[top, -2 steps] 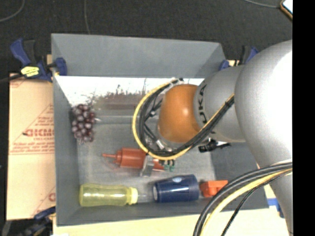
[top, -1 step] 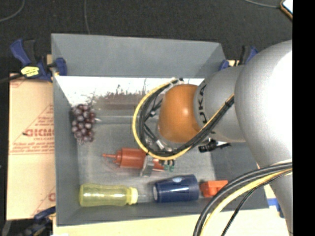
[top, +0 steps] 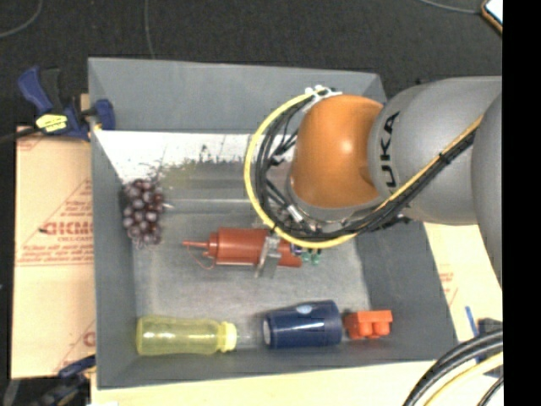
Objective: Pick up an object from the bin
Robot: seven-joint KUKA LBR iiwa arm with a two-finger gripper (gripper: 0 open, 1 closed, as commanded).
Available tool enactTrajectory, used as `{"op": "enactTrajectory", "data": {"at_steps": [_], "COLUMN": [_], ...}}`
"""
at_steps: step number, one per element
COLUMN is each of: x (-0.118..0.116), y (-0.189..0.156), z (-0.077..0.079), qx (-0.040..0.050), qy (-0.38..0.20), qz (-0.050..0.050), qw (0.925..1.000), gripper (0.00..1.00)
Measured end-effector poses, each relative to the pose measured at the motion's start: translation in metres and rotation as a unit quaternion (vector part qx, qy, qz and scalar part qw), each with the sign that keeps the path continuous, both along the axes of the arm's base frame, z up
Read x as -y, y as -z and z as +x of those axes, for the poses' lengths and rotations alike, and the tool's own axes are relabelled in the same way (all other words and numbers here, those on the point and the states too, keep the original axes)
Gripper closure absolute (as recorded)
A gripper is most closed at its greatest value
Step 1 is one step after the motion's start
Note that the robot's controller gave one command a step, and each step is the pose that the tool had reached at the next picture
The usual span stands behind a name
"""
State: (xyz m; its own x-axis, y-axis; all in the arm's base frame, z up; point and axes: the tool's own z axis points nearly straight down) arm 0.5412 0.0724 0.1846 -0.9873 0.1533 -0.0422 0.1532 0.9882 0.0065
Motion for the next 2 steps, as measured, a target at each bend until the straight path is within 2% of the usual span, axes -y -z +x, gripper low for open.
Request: {"op": "enactTrajectory", "data": {"at_steps": [1, 2], "x": [0.0007, 0.0010], "y": [-0.0348, -0.0381], "z": [0.0016, 0.0025], "qx": [0.0039, 0.0028], "qy": [-0.001, -0.002], "qz": [0.001, 0.000], "qw": [1.0000, 1.0000], "gripper": [1.00, 1.00]}}
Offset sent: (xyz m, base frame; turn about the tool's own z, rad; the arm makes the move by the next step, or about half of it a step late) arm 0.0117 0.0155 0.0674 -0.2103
